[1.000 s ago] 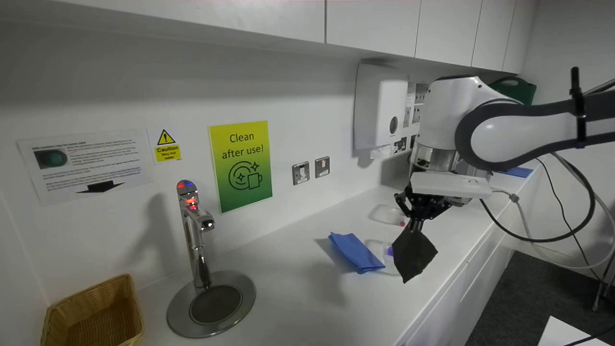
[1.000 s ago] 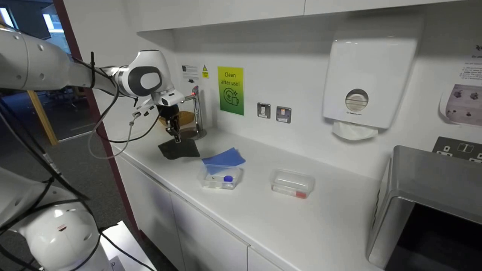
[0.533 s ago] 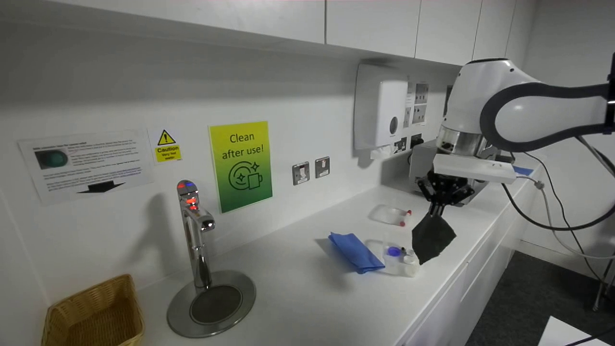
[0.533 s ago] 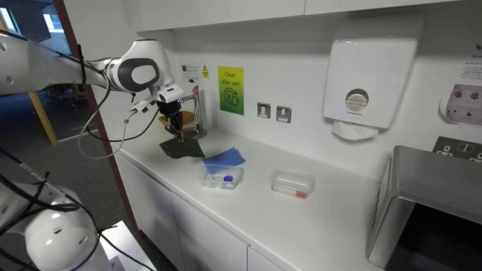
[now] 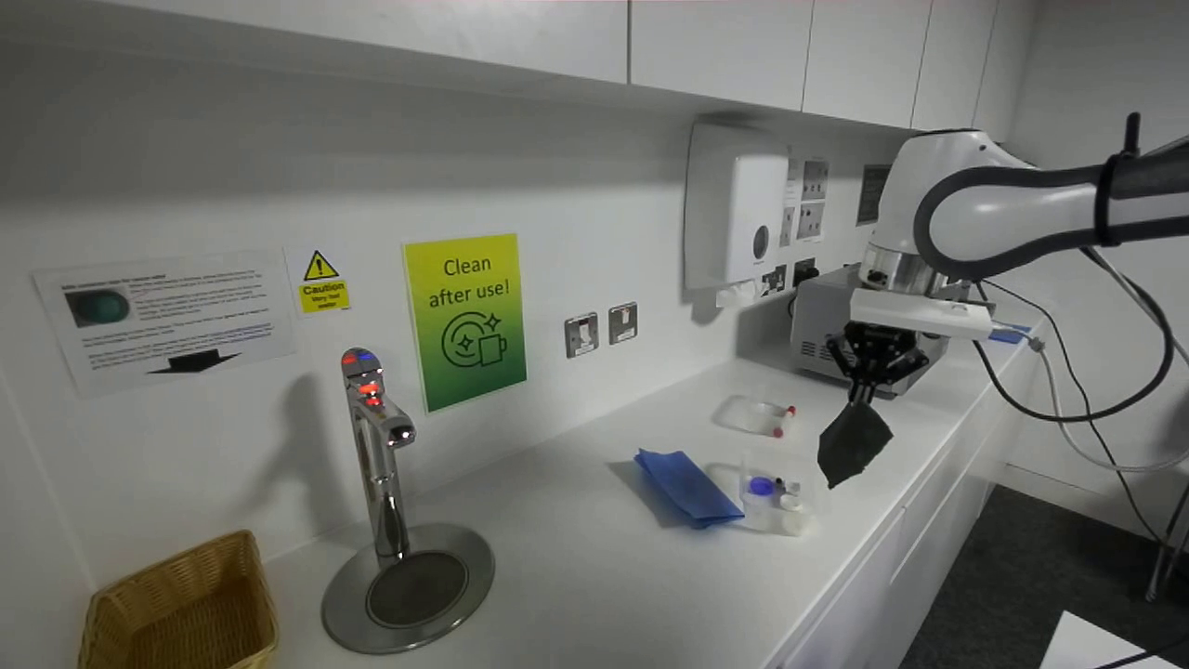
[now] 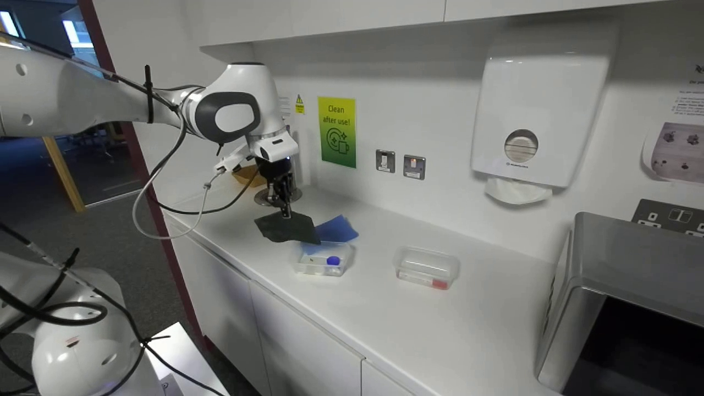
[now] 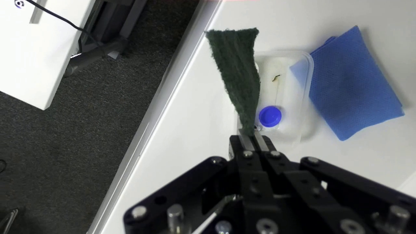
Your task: Put the grey towel in the clear container on the left.
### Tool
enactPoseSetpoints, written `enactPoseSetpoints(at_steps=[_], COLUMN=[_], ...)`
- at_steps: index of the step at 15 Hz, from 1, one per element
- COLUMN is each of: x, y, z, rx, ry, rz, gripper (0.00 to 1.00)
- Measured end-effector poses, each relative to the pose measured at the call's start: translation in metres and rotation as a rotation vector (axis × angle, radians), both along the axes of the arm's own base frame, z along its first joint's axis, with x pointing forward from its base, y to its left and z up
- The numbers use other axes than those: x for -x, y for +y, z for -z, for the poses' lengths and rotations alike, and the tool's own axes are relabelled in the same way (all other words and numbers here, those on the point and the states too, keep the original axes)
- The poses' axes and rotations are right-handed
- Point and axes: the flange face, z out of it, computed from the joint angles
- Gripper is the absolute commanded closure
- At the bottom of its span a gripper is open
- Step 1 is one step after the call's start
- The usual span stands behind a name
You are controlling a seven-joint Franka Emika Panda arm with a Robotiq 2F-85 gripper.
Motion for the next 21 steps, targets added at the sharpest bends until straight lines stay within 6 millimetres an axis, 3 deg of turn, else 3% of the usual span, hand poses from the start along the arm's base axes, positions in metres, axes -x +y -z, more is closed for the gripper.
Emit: enactPoseSetpoints(at_steps=[5, 9, 21], x=[-0.034, -0.066, -0.114], y=[-0.022, -0.028, 0.0], z=[0.019, 0.039, 0.066], rx=[0.004, 0.003, -0.007], ry=[-0.012, 0.003, 0.058], rz=[0.008, -0.003, -0.07], gripper=[0.99, 0.99, 0.99])
